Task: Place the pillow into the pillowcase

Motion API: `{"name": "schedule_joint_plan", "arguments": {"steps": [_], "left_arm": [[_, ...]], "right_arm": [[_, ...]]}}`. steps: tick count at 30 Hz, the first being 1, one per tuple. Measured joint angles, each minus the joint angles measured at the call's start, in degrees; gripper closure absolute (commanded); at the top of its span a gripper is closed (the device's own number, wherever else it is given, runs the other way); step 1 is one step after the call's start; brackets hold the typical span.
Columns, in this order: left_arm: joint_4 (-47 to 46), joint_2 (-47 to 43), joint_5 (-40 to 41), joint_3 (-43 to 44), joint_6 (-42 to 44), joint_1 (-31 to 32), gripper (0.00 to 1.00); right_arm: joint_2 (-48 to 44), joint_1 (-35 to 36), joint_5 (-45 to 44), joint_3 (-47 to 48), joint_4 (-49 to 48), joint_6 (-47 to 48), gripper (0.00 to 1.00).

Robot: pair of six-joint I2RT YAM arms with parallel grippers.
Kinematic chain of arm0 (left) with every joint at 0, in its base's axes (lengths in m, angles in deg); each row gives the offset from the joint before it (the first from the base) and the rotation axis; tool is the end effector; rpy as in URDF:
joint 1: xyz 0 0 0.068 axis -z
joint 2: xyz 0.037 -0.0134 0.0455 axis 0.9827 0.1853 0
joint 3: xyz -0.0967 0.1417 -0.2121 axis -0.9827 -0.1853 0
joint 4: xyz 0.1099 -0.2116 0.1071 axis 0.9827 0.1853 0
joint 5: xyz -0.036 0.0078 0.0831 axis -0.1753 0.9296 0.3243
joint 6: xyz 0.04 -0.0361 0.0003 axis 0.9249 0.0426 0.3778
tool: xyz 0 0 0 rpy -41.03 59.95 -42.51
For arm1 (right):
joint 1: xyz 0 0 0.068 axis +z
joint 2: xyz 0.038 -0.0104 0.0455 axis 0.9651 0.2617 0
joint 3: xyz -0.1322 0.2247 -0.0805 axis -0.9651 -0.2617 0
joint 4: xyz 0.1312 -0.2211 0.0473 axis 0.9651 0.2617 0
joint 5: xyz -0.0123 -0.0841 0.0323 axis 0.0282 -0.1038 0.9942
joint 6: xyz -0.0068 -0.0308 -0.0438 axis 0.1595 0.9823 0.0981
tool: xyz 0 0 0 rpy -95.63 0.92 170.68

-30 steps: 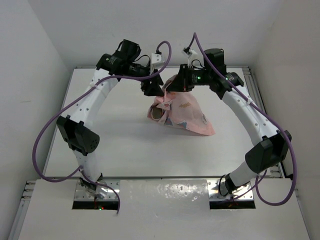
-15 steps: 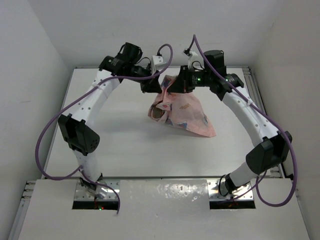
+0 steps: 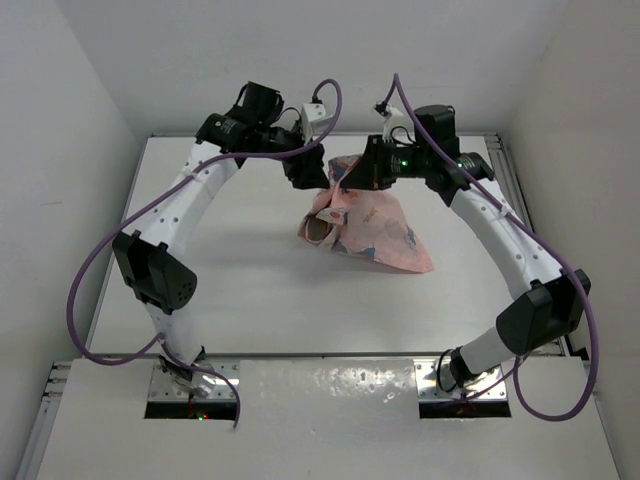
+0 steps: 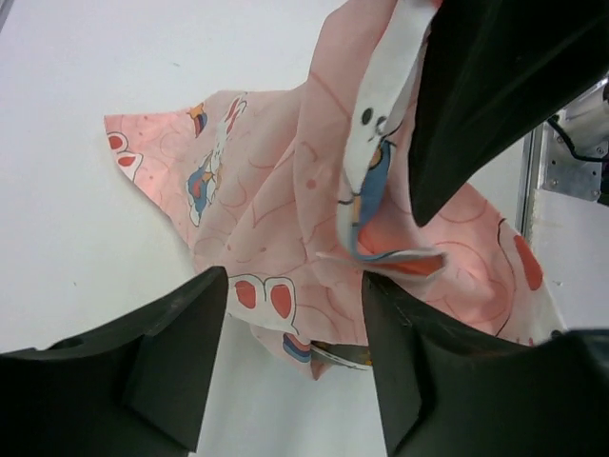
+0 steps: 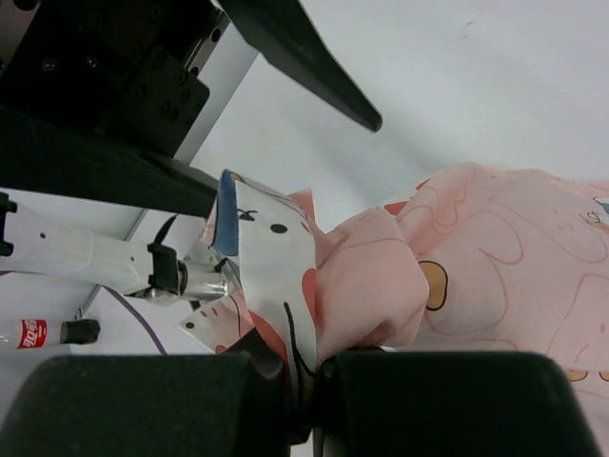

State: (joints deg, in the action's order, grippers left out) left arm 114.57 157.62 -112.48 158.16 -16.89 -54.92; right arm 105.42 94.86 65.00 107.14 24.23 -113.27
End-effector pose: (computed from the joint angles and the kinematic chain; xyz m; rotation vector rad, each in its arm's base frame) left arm 0.3392 -0.1820 0.4115 1.3604 1.7054 -0.8486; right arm 0.3152 0.1398 0.3835 -0.3417 2.1436 1.2209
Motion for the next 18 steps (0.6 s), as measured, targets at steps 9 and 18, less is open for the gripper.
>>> {"name": "schedule_joint_plan", "arguments": {"steps": [9, 18], "left_arm": [[2.45, 0.04, -3.52, 1.81, 3.23, 0.0, 0.19], [12.83, -0.02, -9.25, 7.34, 15.21, 0.0, 0.0]], "right_arm": [[-0.31, -0.04, -0.74, -0.63, 0.07, -0.04, 1.0], [-0.11, -0.02, -4.15, -0.28, 0.15, -1.62, 1.0]]}}
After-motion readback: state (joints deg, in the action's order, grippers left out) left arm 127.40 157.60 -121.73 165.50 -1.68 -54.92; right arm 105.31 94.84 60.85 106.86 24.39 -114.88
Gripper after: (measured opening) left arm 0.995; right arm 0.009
